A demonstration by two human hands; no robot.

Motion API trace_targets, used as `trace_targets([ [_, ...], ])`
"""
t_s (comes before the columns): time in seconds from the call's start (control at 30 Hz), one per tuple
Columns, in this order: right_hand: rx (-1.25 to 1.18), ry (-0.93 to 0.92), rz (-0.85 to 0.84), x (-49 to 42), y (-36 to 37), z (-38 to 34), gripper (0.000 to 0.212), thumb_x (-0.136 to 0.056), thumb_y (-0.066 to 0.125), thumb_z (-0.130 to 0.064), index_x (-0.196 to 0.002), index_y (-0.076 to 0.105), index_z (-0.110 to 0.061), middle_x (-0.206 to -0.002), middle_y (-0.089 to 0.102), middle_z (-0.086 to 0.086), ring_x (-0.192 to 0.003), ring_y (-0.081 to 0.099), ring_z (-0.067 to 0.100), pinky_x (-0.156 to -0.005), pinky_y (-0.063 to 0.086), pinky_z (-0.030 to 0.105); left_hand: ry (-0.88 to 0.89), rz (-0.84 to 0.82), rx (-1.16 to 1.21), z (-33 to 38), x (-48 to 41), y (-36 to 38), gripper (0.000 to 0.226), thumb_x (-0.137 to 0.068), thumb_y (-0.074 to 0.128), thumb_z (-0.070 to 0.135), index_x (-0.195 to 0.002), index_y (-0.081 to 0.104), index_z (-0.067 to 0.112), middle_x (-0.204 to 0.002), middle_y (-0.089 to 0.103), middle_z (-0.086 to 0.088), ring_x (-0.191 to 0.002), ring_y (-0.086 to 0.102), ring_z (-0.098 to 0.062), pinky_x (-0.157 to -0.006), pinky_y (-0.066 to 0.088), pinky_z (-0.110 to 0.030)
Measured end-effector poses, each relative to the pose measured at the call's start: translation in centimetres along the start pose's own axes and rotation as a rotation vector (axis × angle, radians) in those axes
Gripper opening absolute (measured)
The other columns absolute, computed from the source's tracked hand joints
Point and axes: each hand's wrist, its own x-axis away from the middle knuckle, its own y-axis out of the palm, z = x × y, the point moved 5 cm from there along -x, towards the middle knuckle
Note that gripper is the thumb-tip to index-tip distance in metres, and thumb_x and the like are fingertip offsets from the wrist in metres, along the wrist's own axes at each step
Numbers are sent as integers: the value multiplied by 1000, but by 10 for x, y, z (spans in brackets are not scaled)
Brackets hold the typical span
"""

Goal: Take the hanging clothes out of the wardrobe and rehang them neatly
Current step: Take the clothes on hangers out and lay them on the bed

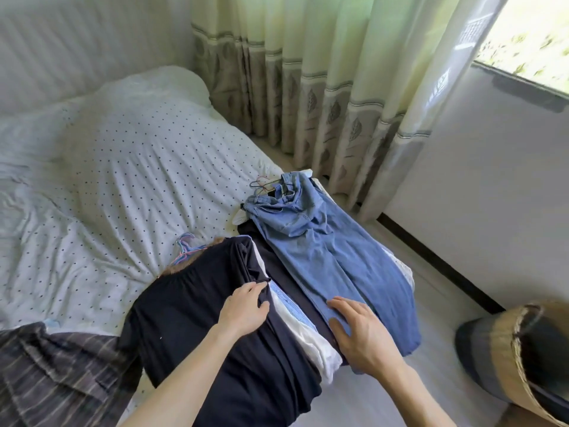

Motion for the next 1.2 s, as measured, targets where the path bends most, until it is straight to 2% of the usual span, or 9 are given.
trace_targets([
  [0.17, 13, -86, 120, 9, -40, 11, 38, -100, 52, -40, -137, 55, -35, -146, 48, -18, -138, 37, 8, -110, 35, 25, 35, 97, -2, 47, 1, -12, 53, -100, 45, 34, -152, 35, 26, -156, 34, 4, -141, 34, -19, -113, 33, -34],
  [0.3, 4, -114, 137, -6, -59, 20, 39, -99, 51, -42, -138, 54, -35, -146, 47, -19, -139, 35, 6, -110, 37, 25, 39, 120, -5, 62, -9, -25, 54, -100, 45, 34, -152, 35, 27, -156, 34, 4, -141, 34, -19, -113, 32, -33],
  [0.43, -8, -129, 131, -48, -69, 25, 40, -99, 51, -41, -138, 54, -34, -145, 49, -17, -139, 36, 8, -109, 39, 27, -9, 131, -16, 55, -44, -43, 54, -100, 46, 35, -152, 35, 26, -157, 33, 1, -143, 33, -21, -114, 32, -36],
  [0.6, 17, -132, 88, -136, -70, 35, 41, -99, 52, -41, -139, 52, -36, -144, 49, -20, -140, 37, 8, -108, 39, 27, -90, 104, 0, 28, -128, -60, 56, -99, 46, 36, -153, 34, 25, -158, 33, 0, -143, 33, -23, -114, 33, -38],
  [0.8, 102, -86, -49, -276, -49, 54, 45, -100, 50, -38, -144, 47, -31, -149, 46, -14, -141, 35, 10, -110, 35, 26, -226, 19, 99, -18, -263, -69, 60, -98, 45, 45, -153, 32, 25, -156, 33, 0, -137, 43, -23, -107, 41, -40],
  [0.9, 173, -42, -158, -335, -23, 72, 51, -101, 44, -40, -150, 38, -30, -153, 41, -12, -144, 33, 13, -109, 37, 27, -293, 0, 171, -35, -327, -74, 63, -98, 49, 44, -154, 31, 21, -156, 34, -8, -141, 38, -28, -112, 36, -40],
  [1.03, 231, 69, -369, -382, 27, 107, 59, -102, 37, -46, -156, 20, -33, -163, 22, -6, -149, 20, 20, -113, 36, 34, -391, 34, 242, -62, -401, -77, 65, -95, 54, 45, -151, 36, 18, -151, 39, -15, -138, 40, -34, -112, 36, -40],
  [1.13, 272, 157, -540, -394, 78, 137, 66, -100, 34, -54, -157, 4, -40, -167, -1, -3, -153, 5, 29, -120, 23, 44, -451, 22, 213, -83, -448, -75, 71, -96, 52, 49, -155, 28, 17, -156, 33, -15, -142, 34, -33, -116, 32, -43],
  [1.2, 258, 214, -593, -392, 109, 153, 68, -98, 33, -58, -154, -3, -45, -166, -8, -6, -151, 4, 31, -116, 26, 50, -453, 23, 204, -90, -476, -71, 74, -95, 53, 49, -155, 27, 13, -157, 33, -16, -144, 33, -32, -117, 30, -42],
])
